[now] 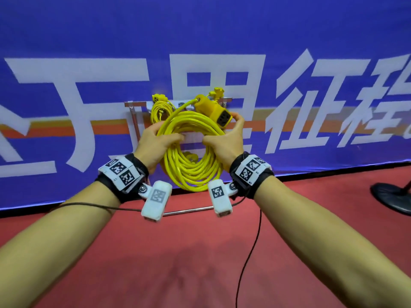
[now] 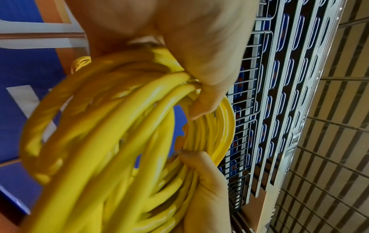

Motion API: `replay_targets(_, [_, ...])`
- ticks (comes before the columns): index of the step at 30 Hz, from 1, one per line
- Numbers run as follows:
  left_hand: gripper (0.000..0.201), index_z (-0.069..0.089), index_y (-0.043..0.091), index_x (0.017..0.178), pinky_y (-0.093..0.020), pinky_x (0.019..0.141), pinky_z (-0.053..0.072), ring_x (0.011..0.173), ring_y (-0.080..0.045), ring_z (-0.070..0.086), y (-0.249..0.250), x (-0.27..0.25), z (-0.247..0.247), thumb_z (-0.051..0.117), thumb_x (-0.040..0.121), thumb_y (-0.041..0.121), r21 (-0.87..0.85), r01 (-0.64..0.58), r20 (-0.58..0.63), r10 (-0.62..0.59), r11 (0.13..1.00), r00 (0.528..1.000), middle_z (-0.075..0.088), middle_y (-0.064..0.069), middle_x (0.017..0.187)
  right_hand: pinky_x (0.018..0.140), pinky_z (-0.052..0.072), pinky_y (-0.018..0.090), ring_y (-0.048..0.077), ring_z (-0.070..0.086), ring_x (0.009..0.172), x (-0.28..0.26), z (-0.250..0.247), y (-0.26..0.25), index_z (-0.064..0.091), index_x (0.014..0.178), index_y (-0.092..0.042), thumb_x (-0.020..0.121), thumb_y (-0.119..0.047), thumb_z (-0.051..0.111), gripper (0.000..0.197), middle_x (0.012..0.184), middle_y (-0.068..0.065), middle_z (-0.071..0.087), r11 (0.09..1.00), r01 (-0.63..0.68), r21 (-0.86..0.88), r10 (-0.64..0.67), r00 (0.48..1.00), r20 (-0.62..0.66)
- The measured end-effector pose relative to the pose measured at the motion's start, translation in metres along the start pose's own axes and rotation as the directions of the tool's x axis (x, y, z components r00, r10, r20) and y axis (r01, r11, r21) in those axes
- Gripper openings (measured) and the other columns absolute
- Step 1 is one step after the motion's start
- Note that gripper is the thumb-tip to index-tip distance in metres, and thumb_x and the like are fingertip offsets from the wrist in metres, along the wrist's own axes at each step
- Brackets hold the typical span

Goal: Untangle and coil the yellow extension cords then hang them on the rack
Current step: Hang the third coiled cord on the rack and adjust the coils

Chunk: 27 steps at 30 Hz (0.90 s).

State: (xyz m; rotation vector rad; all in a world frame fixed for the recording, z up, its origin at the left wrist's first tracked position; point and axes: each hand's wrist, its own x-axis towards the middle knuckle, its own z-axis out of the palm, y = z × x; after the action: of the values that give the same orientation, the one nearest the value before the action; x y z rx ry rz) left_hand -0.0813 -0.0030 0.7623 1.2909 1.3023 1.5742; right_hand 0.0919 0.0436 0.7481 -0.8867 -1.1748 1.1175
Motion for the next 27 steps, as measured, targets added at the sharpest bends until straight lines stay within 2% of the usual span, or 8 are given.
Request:
replay_targets(3, [0.044,0.069,0.016,0.110,-0.042,0.082,0.053,0.088,-0.024,0.064,0.058,0.021,0.003,0.084,0.069,0.013,-0.066,-0.020,0.062,0.025,0.998,0.998,0.070,-0.014,0.101,0.051,0.048,0.026,0.017,0.058,0.055,0.027,0.011,-0.057,0.029,0.129,-0.022,0.063,0.013,0.068,0.085,0.087,0.016,0.058,1.000,-0.009,0.025,0.009,1.000,-0.002])
replay_targets(7, [0.105,0.040,0.011,0.145,-0.040,0.101,0.050,0.123,-0.029,0.059,0.099,0.041,-0.003,0.092,0.055,0.023,-0.087,-0.054,0.145,0.066,0.995,0.987,0.060,-0.016,0.135,0.055,0.050,0.030,0.020,0.059,0.058,0.053,0.022,-0.113,0.029,0.127,-0.028,0.059,0.006,0.070,0.086,0.088,0.016,0.059,0.999,-0.024,0.043,0.025,1.000,-0.017])
replay_targets(9, [0.117,0.030,0.010,0.150,-0.039,0.104,0.048,0.130,-0.028,0.054,0.110,0.043,0.000,0.094,0.053,0.026,-0.008,-0.110,0.156,0.110,0.994,0.982,0.054,-0.014,0.142,0.056,0.051,0.031,0.020,0.061,0.061,0.063,0.026,-0.132,0.030,0.123,-0.030,0.059,0.009,0.070,0.085,0.095,0.020,0.060,0.998,-0.009,0.063,0.012,0.999,-0.036])
replay_targets(13, [0.100,0.035,0.008,0.146,-0.037,0.094,0.054,0.116,-0.022,0.063,0.128,0.050,0.014,0.087,0.061,-0.006,-0.061,-0.085,-0.065,0.081,0.994,0.995,0.059,-0.015,0.133,0.066,0.060,0.052,0.039,0.069,0.080,0.070,0.034,-0.145,0.037,0.109,-0.043,0.051,0.001,0.076,0.083,0.109,0.027,0.064,0.993,0.036,0.109,-0.033,0.999,-0.032])
replay_targets(16, [0.067,0.059,0.008,0.119,-0.043,0.080,0.058,0.090,-0.024,0.069,0.139,0.053,0.010,0.080,0.056,-0.004,-0.140,-0.046,-0.096,0.033,0.989,0.995,0.072,-0.009,0.102,0.066,0.058,0.060,0.040,0.069,0.084,0.065,0.040,-0.146,0.039,0.111,-0.046,0.045,-0.011,0.080,0.085,0.109,0.022,0.064,0.996,0.047,0.082,-0.041,0.996,-0.074])
replay_targets(19, [0.038,0.068,0.009,0.093,-0.039,0.070,0.057,0.072,-0.022,0.067,0.144,0.045,0.007,0.076,0.056,0.003,-0.092,-0.040,-0.098,0.031,0.995,0.995,0.072,-0.003,0.078,0.068,0.061,0.052,0.031,0.070,0.081,0.057,0.040,-0.144,0.031,0.128,-0.032,0.047,-0.013,0.080,0.097,0.111,0.021,0.064,0.990,0.029,0.138,-0.022,0.999,-0.050])
replay_targets(24, [0.022,0.076,0.016,0.074,-0.063,0.082,0.056,0.085,-0.044,0.069,0.139,0.036,0.006,0.079,0.057,0.003,-0.108,0.012,-0.133,-0.026,0.994,0.991,0.071,-0.029,0.094,0.063,0.056,0.033,0.018,0.066,0.074,0.053,0.033,-0.141,0.028,0.129,-0.020,0.062,-0.001,0.079,0.087,0.100,0.013,0.064,0.997,0.026,0.068,-0.027,0.999,0.018])
replay_targets(27, [0.027,0.075,0.008,0.079,-0.071,0.080,0.051,0.089,-0.053,0.066,0.137,0.037,0.004,0.082,0.053,0.003,-0.111,0.081,-0.113,-0.094,0.991,0.989,0.065,-0.038,0.100,0.060,0.053,0.029,0.016,0.064,0.069,0.056,0.027,-0.134,0.026,0.127,-0.022,0.066,-0.004,0.080,0.084,0.096,0.011,0.062,1.000,-0.010,0.001,0.010,0.999,0.053])
